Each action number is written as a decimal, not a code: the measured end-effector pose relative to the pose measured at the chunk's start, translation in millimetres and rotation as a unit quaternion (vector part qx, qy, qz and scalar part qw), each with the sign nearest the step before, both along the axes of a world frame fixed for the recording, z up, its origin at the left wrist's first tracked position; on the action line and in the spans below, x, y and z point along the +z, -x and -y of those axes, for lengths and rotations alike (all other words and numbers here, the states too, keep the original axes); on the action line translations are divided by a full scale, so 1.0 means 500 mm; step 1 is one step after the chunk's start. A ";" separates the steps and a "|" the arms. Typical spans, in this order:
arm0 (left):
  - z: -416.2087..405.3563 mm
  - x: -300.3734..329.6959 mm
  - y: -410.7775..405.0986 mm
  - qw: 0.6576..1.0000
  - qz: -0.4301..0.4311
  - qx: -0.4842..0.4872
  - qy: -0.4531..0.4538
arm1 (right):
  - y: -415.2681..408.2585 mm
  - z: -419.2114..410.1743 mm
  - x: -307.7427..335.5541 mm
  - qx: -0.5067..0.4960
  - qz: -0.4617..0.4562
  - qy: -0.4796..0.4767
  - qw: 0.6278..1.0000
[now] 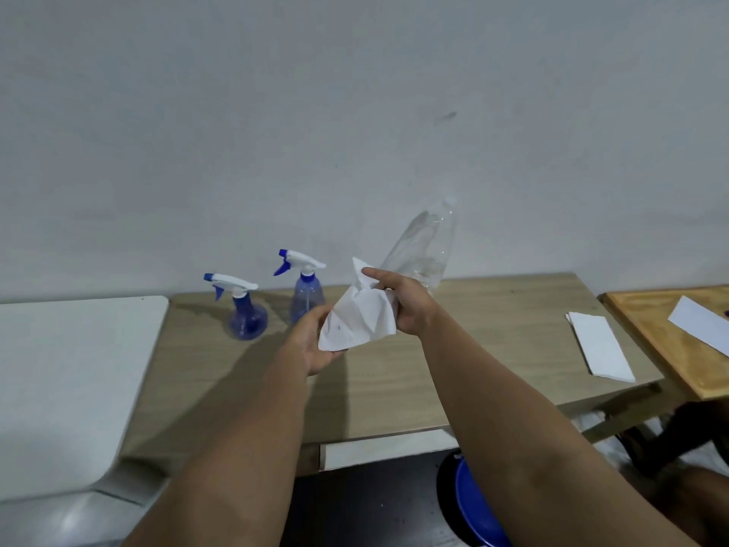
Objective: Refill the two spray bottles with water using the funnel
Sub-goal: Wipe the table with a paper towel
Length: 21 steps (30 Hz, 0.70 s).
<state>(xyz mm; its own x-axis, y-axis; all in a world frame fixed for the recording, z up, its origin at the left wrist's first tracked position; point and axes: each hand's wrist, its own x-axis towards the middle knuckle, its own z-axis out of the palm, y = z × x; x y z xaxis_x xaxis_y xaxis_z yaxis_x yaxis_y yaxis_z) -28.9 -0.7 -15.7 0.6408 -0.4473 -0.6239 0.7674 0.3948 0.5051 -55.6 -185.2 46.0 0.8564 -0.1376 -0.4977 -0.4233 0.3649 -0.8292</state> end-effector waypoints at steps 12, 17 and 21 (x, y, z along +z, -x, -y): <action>-0.193 -0.017 -0.040 0.968 0.145 0.053 -0.199 | -0.047 -0.117 -0.068 0.016 0.009 0.086 0.996; -0.270 -0.016 -0.029 0.938 0.165 0.075 -0.295 | -0.061 -0.194 -0.102 0.063 -0.003 0.109 0.992; -0.329 -0.035 0.001 0.911 0.171 0.076 -0.366 | -0.069 -0.260 -0.157 0.091 -0.029 0.129 0.987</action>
<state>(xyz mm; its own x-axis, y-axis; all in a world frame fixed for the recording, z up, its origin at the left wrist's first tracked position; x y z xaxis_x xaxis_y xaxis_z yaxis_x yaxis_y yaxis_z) -29.6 163.9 -33.0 0.8740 0.1200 -0.4708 0.4795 -0.0559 0.8758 -21.1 -54.9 -32.5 0.8499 -0.1120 -0.5150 -0.5117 0.0587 -0.8572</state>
